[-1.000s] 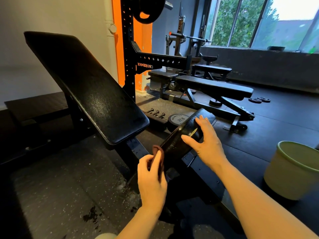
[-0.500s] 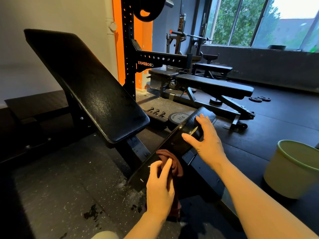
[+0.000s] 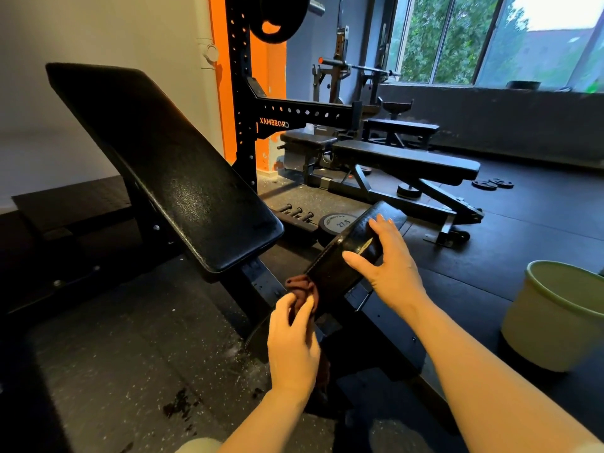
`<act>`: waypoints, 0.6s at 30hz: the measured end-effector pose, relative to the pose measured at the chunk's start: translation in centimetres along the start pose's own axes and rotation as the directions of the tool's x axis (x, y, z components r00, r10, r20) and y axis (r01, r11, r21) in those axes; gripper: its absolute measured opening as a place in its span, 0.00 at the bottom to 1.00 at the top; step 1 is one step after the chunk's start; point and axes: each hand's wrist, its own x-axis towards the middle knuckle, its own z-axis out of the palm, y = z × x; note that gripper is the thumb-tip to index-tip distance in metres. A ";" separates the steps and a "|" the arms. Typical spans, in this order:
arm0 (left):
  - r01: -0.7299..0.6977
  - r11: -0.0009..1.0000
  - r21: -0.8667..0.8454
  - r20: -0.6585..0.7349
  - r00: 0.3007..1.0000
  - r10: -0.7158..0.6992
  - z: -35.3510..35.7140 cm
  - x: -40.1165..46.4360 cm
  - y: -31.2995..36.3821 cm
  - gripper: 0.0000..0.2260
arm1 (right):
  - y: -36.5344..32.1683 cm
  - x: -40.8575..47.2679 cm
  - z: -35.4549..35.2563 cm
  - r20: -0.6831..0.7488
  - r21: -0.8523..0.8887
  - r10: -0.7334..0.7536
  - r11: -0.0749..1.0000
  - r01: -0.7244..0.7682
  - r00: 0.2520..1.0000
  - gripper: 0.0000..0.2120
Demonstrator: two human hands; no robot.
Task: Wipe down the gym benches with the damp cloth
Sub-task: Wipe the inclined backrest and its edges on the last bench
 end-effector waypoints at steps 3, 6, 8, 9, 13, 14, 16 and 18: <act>0.040 0.998 -0.052 -0.088 0.995 -0.044 -0.4 0.4 1.2 0.23 | -0.3 0.0 -0.3 0.019 -0.054 -0.002 0.999 0.003 1.000 0.38; -0.093 0.993 -0.068 -0.058 0.994 0.090 -0.2 2.9 3.7 0.22 | -0.6 -0.3 -0.2 -0.015 -0.254 -0.064 0.965 0.058 0.998 0.36; -0.128 0.992 -0.022 -0.002 0.992 0.128 0.2 3.4 4.0 0.20 | -1.3 -0.8 0.4 -0.097 -0.357 -0.254 0.911 0.204 0.962 0.30; -0.122 0.992 -0.018 0.009 0.993 0.122 0.4 3.1 3.6 0.20 | -1.8 -1.0 0.9 -0.120 -0.396 -0.365 0.870 0.293 0.923 0.27; 0.086 0.996 -0.019 0.031 0.996 -0.086 0.4 -1.0 -1.0 0.21 | -2.2 -1.8 3.0 -0.025 -0.546 -0.584 0.688 0.478 0.811 0.24; 0.171 0.985 -0.014 0.023 0.985 -0.171 0.2 -2.2 -2.1 0.21 | -1.6 -2.1 3.4 0.030 -0.615 -0.593 0.623 0.483 0.804 0.25; 0.300 0.954 -0.020 -0.023 0.954 -0.300 -0.2 -3.5 -3.0 0.21 | -0.5 -2.4 3.9 0.108 -0.718 -0.586 0.512 0.471 0.803 0.26; 0.281 0.956 -0.090 -0.113 0.950 -0.290 -0.4 -2.9 -1.6 0.17 | 0.0 -2.3 4.0 0.125 -0.752 -0.580 0.474 0.458 0.805 0.27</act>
